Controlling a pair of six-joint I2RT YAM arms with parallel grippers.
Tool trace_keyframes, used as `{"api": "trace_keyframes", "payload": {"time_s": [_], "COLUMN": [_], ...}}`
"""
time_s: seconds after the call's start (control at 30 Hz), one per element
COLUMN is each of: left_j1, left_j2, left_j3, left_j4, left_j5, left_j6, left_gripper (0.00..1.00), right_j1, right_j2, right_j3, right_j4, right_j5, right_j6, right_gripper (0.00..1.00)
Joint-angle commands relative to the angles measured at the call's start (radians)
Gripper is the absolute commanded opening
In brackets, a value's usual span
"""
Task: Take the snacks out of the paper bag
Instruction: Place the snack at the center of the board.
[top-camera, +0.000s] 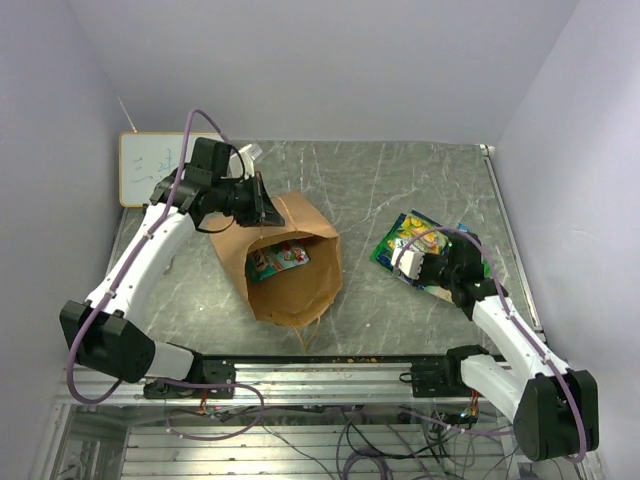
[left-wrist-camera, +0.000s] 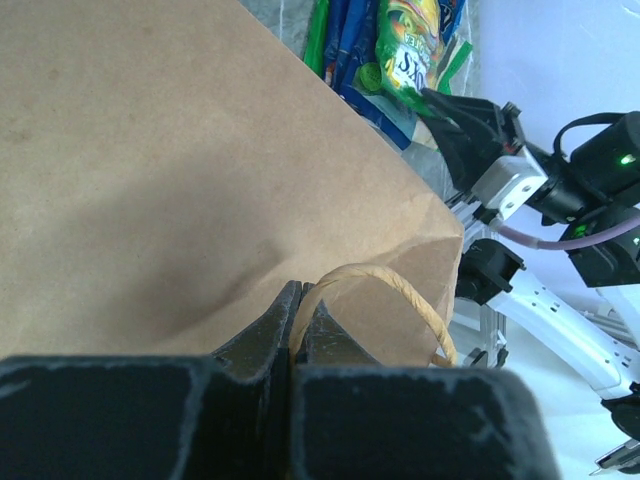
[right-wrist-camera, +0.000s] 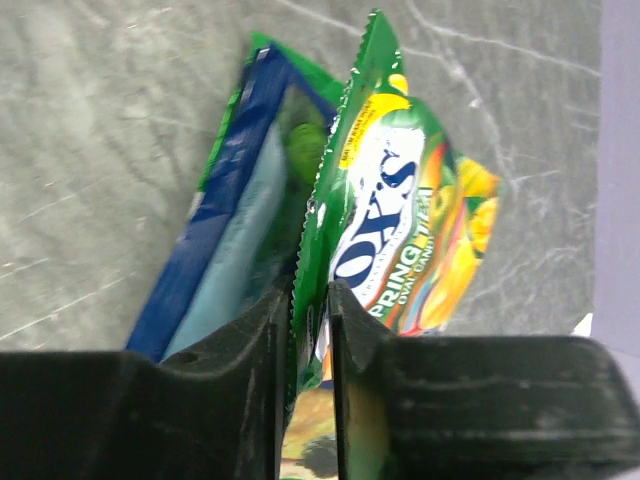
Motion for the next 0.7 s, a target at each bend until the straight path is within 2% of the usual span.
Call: {"api": "trace_keyframes", "payload": {"time_s": [0.0, 0.3, 0.4, 0.57, 0.67], "left_j1": [0.005, 0.005, 0.005, 0.005, 0.005], "left_j2": [0.000, 0.001, -0.002, -0.009, -0.011], "left_j3": [-0.019, -0.017, -0.014, -0.014, -0.011], "left_j4": [0.055, 0.048, 0.043, 0.033, 0.030], "left_j5": [0.032, 0.026, 0.023, 0.017, 0.013], "left_j6": [-0.016, -0.008, -0.005, 0.001, 0.004], "left_gripper": [0.07, 0.07, 0.07, 0.07, 0.07], "right_j1": [-0.006, 0.006, 0.022, 0.030, 0.034], "right_j2": [-0.054, -0.057, -0.072, -0.099, -0.101], "right_j3": [-0.053, -0.045, -0.098, -0.174, -0.146], "right_j4": [-0.065, -0.167, -0.118, -0.016, -0.048], "right_j5": [-0.023, -0.088, -0.074, -0.038, -0.038], "right_j6": [-0.038, -0.051, -0.020, 0.033, 0.026], "right_gripper": [0.23, 0.40, 0.44, 0.46, 0.46]}}
